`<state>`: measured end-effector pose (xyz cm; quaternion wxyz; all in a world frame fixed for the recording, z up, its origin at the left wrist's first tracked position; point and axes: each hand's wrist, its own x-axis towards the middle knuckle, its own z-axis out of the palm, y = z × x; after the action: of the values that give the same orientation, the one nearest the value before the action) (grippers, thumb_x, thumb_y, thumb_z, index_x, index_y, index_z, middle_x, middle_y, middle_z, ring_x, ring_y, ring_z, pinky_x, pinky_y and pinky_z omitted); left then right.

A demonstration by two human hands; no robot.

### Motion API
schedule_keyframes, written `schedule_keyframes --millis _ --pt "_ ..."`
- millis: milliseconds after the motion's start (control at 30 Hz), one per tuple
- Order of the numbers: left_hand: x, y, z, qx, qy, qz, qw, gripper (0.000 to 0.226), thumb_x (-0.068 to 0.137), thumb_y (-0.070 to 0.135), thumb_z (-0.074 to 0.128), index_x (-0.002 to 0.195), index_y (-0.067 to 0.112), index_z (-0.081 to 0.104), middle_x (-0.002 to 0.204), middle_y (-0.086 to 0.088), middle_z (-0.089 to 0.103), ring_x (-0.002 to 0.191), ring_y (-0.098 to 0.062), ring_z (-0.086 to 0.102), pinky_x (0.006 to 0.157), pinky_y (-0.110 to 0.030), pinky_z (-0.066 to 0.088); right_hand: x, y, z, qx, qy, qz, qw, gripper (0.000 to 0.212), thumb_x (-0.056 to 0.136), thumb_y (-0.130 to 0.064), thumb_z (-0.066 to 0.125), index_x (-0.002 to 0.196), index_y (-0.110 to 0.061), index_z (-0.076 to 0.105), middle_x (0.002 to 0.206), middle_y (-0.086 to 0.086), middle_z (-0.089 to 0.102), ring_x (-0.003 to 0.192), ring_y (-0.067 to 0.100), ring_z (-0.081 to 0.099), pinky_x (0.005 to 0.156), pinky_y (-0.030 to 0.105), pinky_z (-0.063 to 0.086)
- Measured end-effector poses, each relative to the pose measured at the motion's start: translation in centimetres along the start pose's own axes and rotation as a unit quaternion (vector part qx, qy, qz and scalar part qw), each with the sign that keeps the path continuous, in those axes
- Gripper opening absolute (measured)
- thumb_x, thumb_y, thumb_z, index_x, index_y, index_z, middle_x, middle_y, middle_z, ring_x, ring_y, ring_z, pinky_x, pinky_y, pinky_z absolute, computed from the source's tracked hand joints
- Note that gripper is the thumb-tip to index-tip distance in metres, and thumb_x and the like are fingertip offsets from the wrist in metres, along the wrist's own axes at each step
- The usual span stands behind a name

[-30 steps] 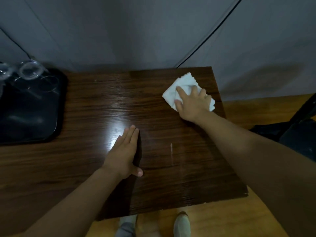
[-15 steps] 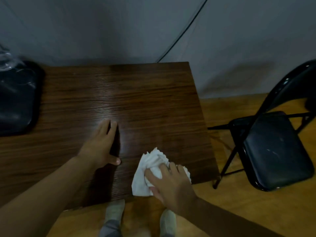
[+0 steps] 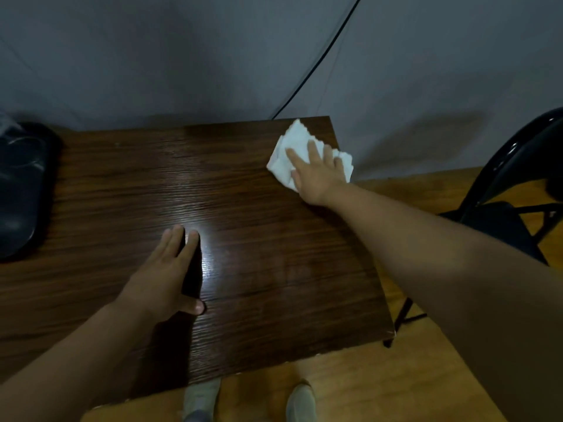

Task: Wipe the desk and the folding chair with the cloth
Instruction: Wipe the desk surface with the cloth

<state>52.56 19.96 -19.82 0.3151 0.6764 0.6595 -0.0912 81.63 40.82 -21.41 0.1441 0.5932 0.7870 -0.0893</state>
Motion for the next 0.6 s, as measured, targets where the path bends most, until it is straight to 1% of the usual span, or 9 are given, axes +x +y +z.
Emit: schedule_keyframes --millis 100,200,333,500,600 --pt "0.0 -0.1 0.0 0.012 -0.01 -0.009 1.0 0.15 0.054 0.054 0.09 0.155 0.025 -0.018 0.16 -0.002 -0.032 0.146 -0.02 -0.027 0.123 -0.046 0.015 -0.3 0.3 0.2 0.012 0.002 0.001 1.0 0.059 0.107 -0.051 0.023 0.163 -0.041 0.007 0.174 0.016 -0.001 0.155 0.05 0.002 0.123 0.065 0.007" --pt "-0.1 0.2 0.0 0.02 -0.011 -0.01 1.0 0.149 0.054 0.054 0.09 0.156 0.023 -0.016 0.161 -0.004 -0.029 0.147 -0.022 -0.025 0.123 -0.048 0.015 -4.7 0.8 1.5 0.031 0.004 -0.014 0.999 0.063 0.103 -0.056 0.018 0.164 -0.041 0.01 0.174 0.017 0.002 0.156 0.049 0.001 0.124 0.065 0.003" --pt "-0.7 0.9 -0.5 0.027 -0.017 -0.016 0.999 0.148 0.056 0.05 0.091 0.156 0.02 -0.013 0.163 -0.009 -0.024 0.149 -0.027 -0.022 0.123 -0.049 0.013 -14.3 1.4 4.1 0.017 0.001 -0.051 0.999 0.063 0.102 -0.057 0.021 0.163 -0.038 0.022 0.17 0.019 0.018 0.154 0.052 0.014 0.122 0.067 0.015" --pt "-1.2 1.7 -1.1 0.035 -0.02 -0.02 0.999 0.147 0.057 0.05 0.091 0.157 0.015 -0.01 0.163 -0.013 -0.021 0.15 -0.032 -0.018 0.124 -0.047 0.01 -26.2 0.7 7.5 -0.028 0.0 -0.073 0.997 0.061 0.101 -0.053 0.036 0.159 -0.033 0.032 0.162 0.021 0.032 0.145 0.051 0.031 0.116 0.067 0.028" --pt "-1.3 1.8 -1.2 0.034 -0.018 -0.022 0.999 0.147 0.056 0.049 0.092 0.157 0.015 -0.008 0.164 -0.014 -0.019 0.15 -0.032 -0.017 0.124 -0.046 0.009 -30.1 -0.3 8.8 -0.053 -0.022 -0.093 0.994 0.064 0.098 -0.053 0.053 0.158 -0.033 0.039 0.161 0.024 0.037 0.145 0.052 0.035 0.116 0.067 0.031"
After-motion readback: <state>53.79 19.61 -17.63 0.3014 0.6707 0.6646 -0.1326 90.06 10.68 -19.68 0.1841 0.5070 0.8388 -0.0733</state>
